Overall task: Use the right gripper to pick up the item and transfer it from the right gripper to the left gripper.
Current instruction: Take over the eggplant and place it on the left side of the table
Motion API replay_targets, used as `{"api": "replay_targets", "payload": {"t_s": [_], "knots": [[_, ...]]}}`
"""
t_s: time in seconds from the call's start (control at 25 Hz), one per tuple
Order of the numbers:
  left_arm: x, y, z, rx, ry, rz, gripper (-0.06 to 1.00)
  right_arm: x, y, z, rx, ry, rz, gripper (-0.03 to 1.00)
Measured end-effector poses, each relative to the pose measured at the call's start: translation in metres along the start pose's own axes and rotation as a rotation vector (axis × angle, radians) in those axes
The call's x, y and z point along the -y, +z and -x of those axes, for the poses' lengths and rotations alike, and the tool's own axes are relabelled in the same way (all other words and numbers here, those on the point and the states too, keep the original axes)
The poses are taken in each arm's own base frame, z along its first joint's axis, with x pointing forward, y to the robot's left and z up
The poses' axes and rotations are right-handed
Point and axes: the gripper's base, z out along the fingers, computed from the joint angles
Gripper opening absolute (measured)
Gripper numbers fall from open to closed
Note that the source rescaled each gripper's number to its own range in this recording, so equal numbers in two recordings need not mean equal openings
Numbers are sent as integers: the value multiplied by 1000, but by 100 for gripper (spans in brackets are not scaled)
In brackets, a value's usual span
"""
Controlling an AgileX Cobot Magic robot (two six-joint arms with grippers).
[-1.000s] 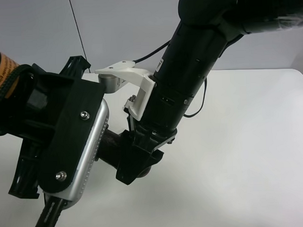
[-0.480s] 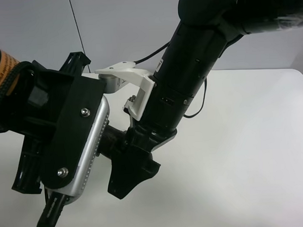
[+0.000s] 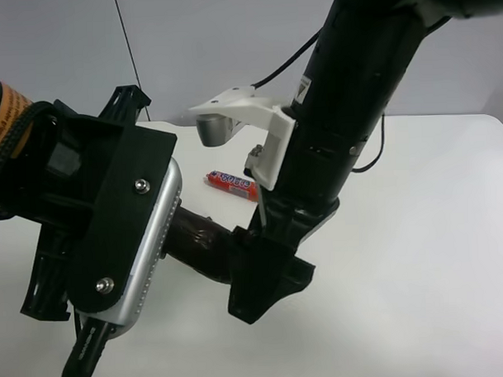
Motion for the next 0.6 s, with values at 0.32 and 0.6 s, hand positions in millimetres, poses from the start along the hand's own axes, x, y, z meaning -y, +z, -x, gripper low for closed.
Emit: {"api": "replay_targets", "payload": {"t_s": [0.32,0.6], "knots": [[0,0,0,1,0,1,1,-22,-52,-21,98,20,-175,100],[0,0,0,1,0,1,1,-48,-96,-47,235,80,-289,100]]}}
